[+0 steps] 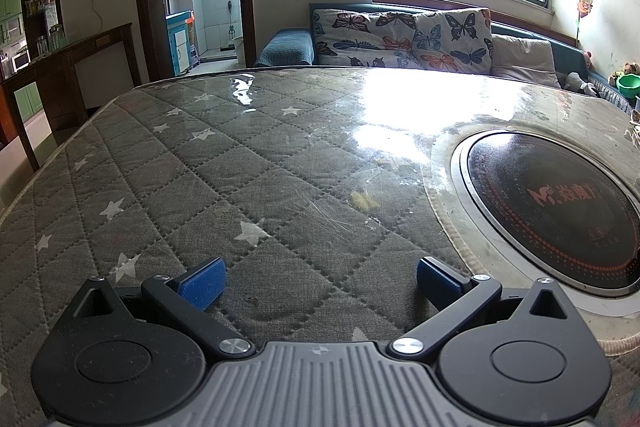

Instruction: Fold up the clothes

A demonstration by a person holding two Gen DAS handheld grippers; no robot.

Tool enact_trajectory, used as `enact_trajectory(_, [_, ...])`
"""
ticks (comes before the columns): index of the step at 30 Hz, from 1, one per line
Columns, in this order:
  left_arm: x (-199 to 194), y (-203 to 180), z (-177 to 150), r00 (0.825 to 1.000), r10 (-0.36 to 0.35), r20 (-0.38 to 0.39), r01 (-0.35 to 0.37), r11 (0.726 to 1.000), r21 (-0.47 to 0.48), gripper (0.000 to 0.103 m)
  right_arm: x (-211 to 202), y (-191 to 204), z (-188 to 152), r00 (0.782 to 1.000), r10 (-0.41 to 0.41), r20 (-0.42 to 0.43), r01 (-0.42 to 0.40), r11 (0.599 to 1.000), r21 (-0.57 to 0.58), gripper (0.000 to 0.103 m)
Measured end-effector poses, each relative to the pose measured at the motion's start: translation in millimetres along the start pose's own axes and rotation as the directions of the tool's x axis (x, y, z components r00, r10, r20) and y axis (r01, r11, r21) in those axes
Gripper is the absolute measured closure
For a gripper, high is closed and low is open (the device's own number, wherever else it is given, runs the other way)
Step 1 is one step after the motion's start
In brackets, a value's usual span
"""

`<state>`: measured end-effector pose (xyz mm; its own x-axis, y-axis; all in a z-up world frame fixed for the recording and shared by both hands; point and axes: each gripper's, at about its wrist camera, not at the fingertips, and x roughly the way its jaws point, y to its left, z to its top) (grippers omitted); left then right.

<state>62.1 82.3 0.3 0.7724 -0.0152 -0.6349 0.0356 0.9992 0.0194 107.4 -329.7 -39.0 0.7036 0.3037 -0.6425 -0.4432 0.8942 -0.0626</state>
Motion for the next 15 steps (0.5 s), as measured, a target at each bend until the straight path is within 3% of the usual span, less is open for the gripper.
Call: enact_trajectory(15, [-0.1,-0.1,0.0,1.0,0.0,0.0,0.0,1.0,0.0,0.0,0.1,0.0,0.0,1.0,0.0,0.0,0.0,1.0,0.0,0.0])
